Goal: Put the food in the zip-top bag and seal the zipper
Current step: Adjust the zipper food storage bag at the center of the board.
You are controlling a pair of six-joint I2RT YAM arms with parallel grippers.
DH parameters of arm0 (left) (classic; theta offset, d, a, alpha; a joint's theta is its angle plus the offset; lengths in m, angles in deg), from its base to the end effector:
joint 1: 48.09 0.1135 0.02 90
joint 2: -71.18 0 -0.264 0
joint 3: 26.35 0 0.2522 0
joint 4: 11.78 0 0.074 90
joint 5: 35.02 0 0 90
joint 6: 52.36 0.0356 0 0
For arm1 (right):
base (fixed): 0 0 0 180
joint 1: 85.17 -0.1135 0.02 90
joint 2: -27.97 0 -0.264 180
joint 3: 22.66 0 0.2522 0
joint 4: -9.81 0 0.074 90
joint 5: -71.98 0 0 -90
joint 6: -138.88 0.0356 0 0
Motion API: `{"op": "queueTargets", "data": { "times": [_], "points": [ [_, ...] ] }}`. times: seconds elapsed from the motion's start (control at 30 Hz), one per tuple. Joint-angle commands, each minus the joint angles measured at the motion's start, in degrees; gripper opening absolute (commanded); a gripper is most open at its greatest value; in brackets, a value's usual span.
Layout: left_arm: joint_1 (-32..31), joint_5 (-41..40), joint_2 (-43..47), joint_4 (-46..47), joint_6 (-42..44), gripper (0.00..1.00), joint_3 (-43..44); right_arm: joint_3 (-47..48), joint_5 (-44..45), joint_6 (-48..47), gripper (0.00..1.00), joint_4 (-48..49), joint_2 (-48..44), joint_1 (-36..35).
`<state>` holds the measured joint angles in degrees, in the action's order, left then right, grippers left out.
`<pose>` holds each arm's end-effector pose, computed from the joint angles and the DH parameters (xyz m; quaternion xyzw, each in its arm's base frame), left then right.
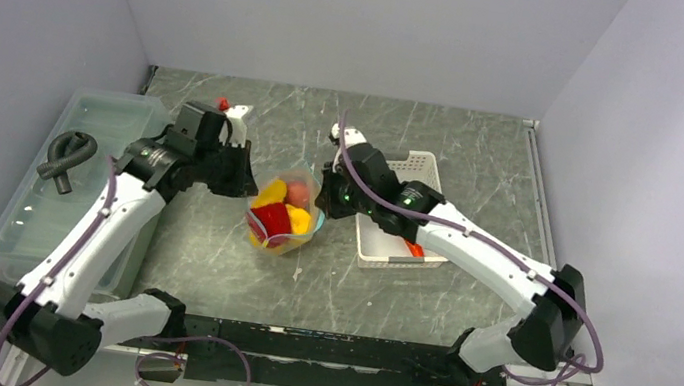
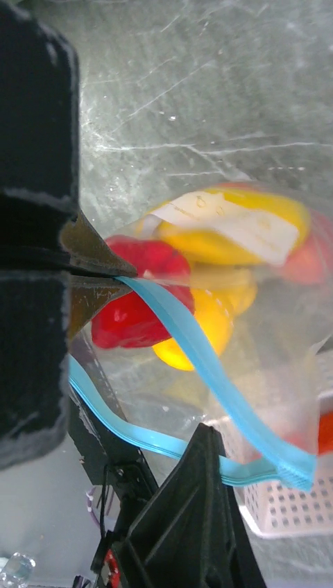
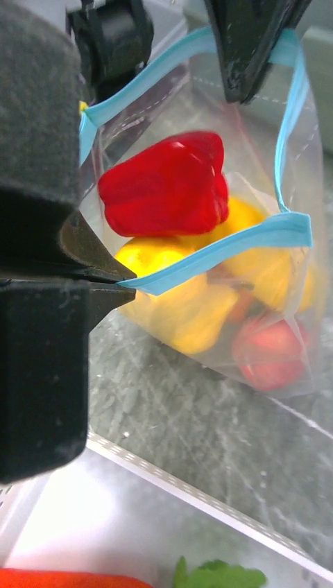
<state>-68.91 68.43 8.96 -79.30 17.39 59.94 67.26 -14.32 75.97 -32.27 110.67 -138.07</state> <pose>0.1897 -0.0810 0.3752 0.0508 0.9121 -0.2384 0.3298 0.1988 0.2590 0.3445 -0.1833 0.8669 0.2754 0.3728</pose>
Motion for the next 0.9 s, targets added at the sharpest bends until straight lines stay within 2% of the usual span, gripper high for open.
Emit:
{"op": "queueTargets", "data": {
  "times": [0.0, 0.2, 0.4, 0.5, 0.57, 0.67, 0.73, 0.87],
  "points": [
    [0.2, -0.6, -0.3, 3.2, -0.7, 0.0, 0.3, -2.0, -1.7, 0.7, 0.0, 2.4, 1.4, 0.3],
    [0.2, -2.3, -0.5, 1.2, 0.9, 0.0, 6.0, -0.5, -2.2, -0.1, 0.0, 2.0, 2.3, 0.3],
    [0.2, -1.7, -1.4, 2.5, 1.1, 0.0, 5.2, 0.6, -2.8, -0.4, 0.0, 1.6, 3.5, 0.3],
    [0.2, -1.8, -1.9, 2.7, 1.4, 0.0, 5.0, 2.0, -1.7, -1.1, 0.1, 0.6, 2.7, 0.3],
    [0.2, -2.3, -2.2, 2.8, 1.7, 0.0, 5.1, 2.9, -0.2, -1.6, 0.23, -0.1, 1.7, 0.3],
    [0.2, -3.7, -2.5, 3.3, 2.3, 0.0, 4.7, 4.2, 2.4, -2.5, 0.36, -1.5, 0.2, 0.3],
    [0.2, -4.4, -2.8, 3.4, 2.5, 0.0, 4.4, 5.2, 4.2, -3.2, 0.49, -2.5, -0.7, 0.3],
    [0.2, -4.4, -3.2, 3.7, 2.7, 0.0, 4.4, 7.1, 7.9, -4.9, 0.54, -5.1, -3.0, 0.6]
  ]
}}
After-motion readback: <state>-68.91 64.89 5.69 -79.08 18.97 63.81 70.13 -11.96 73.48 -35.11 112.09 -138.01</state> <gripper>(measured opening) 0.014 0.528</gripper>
